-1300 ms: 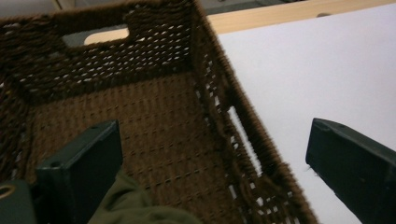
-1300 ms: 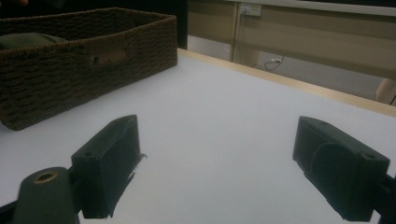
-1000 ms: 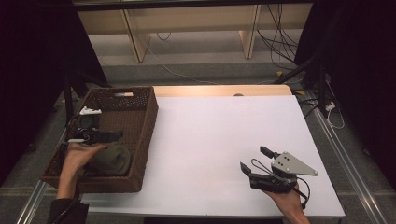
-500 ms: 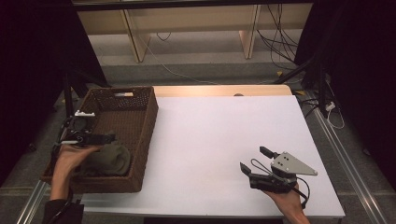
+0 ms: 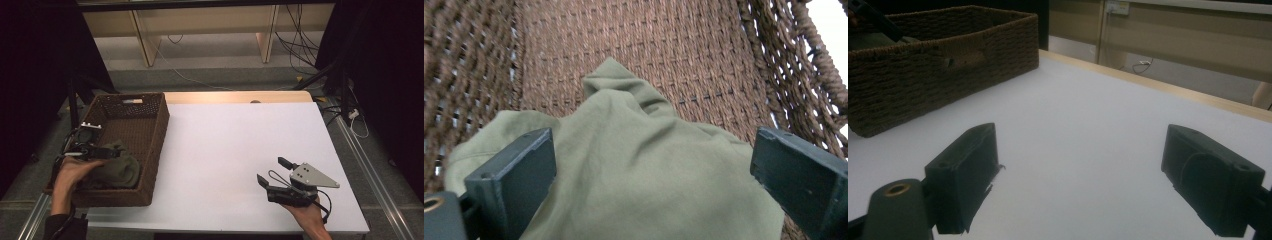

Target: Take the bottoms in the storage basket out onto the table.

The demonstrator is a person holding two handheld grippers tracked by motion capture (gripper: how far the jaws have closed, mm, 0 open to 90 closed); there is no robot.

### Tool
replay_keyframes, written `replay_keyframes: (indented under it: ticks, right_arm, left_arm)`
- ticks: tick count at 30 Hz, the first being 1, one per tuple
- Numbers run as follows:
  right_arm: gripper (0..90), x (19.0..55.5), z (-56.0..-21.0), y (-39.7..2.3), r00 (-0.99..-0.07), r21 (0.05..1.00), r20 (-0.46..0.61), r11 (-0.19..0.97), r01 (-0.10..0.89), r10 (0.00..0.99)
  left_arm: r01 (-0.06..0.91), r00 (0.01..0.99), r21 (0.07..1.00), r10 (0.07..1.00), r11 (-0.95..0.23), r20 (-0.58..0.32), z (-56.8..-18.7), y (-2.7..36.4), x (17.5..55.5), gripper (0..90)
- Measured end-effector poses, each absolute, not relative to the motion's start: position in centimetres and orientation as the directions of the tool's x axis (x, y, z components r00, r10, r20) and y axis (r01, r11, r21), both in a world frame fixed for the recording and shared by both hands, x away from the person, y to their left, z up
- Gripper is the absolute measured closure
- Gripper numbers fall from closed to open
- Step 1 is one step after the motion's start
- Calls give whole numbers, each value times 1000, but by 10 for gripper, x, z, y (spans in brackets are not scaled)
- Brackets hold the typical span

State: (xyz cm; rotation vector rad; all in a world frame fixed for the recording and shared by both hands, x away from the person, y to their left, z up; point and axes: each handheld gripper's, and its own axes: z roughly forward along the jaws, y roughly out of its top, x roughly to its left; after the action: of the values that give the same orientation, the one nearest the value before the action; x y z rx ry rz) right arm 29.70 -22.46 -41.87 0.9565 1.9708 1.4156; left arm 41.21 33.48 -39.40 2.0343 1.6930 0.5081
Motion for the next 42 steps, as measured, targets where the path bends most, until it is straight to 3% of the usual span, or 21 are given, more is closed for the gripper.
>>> replay_keyframes:
  ticks: [23,29,42]
  right_arm:
    - [164,298,-421,-222,-626,947,-18,215,241,780]
    - [165,297,-421,-222,-629,943,-21,224,245,777]
    - [167,297,-422,-223,-627,943,-18,222,248,779]
  left_arm:
    - [919,286,276,958,-282,29,-421,322,427,0]
    - [952,212,197,968,-235,131,-436,329,437,0]
    - [972,150,166,983,-167,107,-435,347,438,0]
